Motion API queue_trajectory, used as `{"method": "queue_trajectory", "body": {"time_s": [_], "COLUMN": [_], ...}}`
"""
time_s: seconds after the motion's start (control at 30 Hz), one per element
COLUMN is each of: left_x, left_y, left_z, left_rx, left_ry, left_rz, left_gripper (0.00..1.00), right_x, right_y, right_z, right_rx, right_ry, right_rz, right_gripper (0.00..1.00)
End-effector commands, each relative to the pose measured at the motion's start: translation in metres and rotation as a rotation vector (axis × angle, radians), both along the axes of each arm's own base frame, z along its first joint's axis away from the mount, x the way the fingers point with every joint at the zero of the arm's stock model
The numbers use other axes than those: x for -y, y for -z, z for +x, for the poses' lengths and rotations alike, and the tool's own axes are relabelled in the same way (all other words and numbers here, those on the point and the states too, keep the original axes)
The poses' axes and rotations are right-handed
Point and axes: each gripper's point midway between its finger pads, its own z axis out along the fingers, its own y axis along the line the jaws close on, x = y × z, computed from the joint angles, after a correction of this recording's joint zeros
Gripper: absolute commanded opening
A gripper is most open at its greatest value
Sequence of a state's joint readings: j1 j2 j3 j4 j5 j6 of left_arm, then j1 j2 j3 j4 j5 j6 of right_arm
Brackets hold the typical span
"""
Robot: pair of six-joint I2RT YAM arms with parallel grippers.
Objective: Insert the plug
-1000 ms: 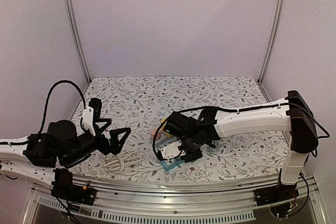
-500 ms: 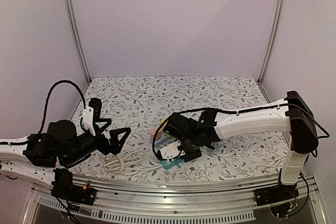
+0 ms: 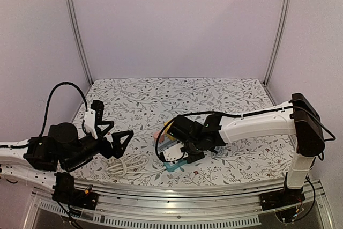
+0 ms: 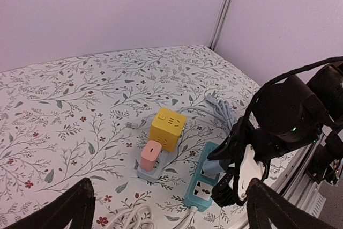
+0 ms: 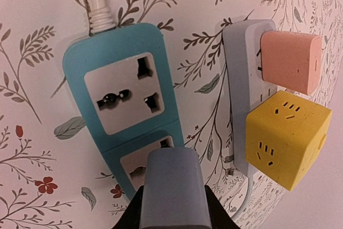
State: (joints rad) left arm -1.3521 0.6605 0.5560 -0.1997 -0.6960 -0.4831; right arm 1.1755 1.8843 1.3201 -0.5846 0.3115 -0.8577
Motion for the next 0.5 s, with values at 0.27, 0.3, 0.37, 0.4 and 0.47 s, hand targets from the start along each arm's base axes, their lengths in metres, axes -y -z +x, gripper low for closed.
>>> {"method": "queue_trajectory", "body": {"time_s": [0.27, 0.3, 0.37, 0.4, 0.47], "left_x": [0.003, 0.003, 0.003, 0.003, 0.004], "left_y": [0.005, 0.005, 0.005, 0.005, 0.005], "left_z": [-0.004, -0.004, -0.004, -0.004, -0.004], "left_rx": [0.002, 0.001, 0.002, 0.002, 0.002], "left_ry": [0.02, 0.02, 0.02, 0.021, 0.022], "left_rz": [0.009, 0.007, 0.008, 0.007, 0.008], "left_gripper": [0.98, 0.98, 0.98, 0.98, 0.98], "right_x": [0.012, 0.012, 0.013, 0.012, 0.011], "right_y": [-0.002, 0.0, 0.001, 0.001, 0.008], "right_z": [-0.009, -0.01, -0.012, -0.013, -0.017], "right_rx": [-0.063, -0.073, -0.085, -0.093, -0.138], "right_ry": [0.005, 0.006, 0.004, 0.0, 0.001], "right_rz": [-0.007, -0.008, -0.015, -0.019, -0.041], "right_gripper": [0.0, 0.0, 0.0, 0.0, 0.0]}}
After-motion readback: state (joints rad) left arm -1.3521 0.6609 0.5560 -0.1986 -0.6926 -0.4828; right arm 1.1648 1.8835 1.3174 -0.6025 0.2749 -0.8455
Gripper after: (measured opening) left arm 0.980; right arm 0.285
